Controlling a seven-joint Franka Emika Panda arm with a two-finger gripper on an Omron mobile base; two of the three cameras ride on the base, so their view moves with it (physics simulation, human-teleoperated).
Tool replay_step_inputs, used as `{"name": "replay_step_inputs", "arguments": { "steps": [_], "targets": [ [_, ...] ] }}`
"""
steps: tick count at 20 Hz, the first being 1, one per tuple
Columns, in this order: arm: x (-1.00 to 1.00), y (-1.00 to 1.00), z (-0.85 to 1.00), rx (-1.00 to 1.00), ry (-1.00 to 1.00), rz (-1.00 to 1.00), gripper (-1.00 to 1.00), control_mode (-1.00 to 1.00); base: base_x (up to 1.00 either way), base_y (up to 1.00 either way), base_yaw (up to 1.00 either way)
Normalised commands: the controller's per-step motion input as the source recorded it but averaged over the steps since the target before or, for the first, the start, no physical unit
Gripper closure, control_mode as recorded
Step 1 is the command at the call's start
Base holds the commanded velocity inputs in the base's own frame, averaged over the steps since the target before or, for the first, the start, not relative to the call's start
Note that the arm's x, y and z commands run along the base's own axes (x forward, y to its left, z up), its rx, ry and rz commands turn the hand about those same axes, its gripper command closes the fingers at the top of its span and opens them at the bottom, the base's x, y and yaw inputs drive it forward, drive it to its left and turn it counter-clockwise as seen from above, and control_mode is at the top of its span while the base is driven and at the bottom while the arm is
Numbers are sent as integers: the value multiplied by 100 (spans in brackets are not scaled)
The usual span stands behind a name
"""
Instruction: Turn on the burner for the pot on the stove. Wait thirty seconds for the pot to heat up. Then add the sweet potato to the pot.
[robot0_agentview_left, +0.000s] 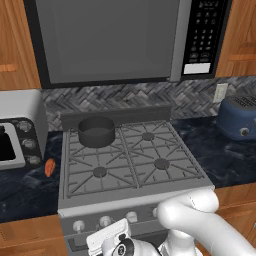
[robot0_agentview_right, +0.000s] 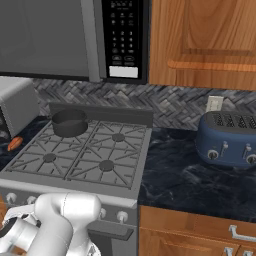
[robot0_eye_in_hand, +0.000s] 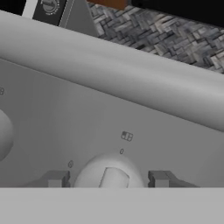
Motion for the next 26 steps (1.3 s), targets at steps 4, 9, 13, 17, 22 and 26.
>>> {"name": "replay_step_inputs", "arguments": {
  "steps": [4,9,13,17,22,26],
  "targets": [
    [0,0,0,0,0,0,100,-100,0,0,0],
    [0,0,0,0,0,0,100,-100,0,0,0],
    [0,0,0,0,0,0,100,-100,0,0,0],
    [-4,0,0,-1,0,12,100,-100,0,0,0],
    [-12,0,-6,-7,0,32,100,-100,0,0,0],
    [-8,0,-18,-11,2,39,100,-100,0,0,0]
  ]
}}
